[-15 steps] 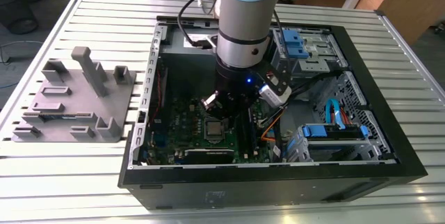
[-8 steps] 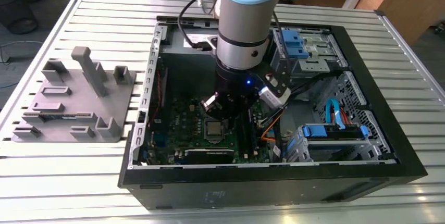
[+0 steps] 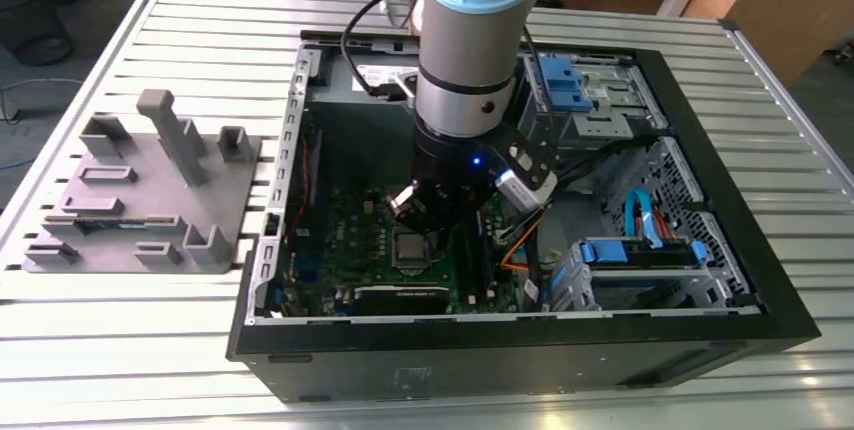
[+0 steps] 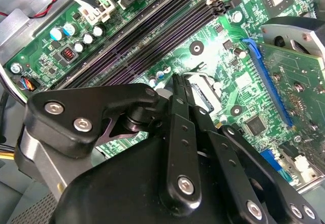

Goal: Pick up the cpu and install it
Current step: 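Install the first cpu locking lever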

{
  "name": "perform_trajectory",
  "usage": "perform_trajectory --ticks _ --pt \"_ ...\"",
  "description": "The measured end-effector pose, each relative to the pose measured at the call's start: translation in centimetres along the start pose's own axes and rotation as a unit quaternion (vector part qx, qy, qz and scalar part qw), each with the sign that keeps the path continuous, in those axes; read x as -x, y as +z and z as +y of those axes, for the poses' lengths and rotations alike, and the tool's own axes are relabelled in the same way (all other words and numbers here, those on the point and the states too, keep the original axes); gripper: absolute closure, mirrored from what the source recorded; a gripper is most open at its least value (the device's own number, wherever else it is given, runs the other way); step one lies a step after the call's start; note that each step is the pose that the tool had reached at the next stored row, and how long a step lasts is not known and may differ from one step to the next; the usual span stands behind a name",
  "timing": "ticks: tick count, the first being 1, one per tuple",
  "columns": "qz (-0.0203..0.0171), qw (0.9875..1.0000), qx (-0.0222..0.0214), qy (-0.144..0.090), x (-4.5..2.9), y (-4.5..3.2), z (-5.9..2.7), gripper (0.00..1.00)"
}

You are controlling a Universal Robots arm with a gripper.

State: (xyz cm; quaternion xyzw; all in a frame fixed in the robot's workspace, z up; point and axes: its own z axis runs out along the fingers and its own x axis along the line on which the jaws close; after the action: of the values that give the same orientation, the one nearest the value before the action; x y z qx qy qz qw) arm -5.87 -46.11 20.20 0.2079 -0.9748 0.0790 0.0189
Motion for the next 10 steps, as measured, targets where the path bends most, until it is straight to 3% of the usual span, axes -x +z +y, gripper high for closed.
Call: perform_trajectory --ticks 10 --pt "-0.0001 1.0 0.0001 0.0 -0.09 0.45 -0.19 0.89"
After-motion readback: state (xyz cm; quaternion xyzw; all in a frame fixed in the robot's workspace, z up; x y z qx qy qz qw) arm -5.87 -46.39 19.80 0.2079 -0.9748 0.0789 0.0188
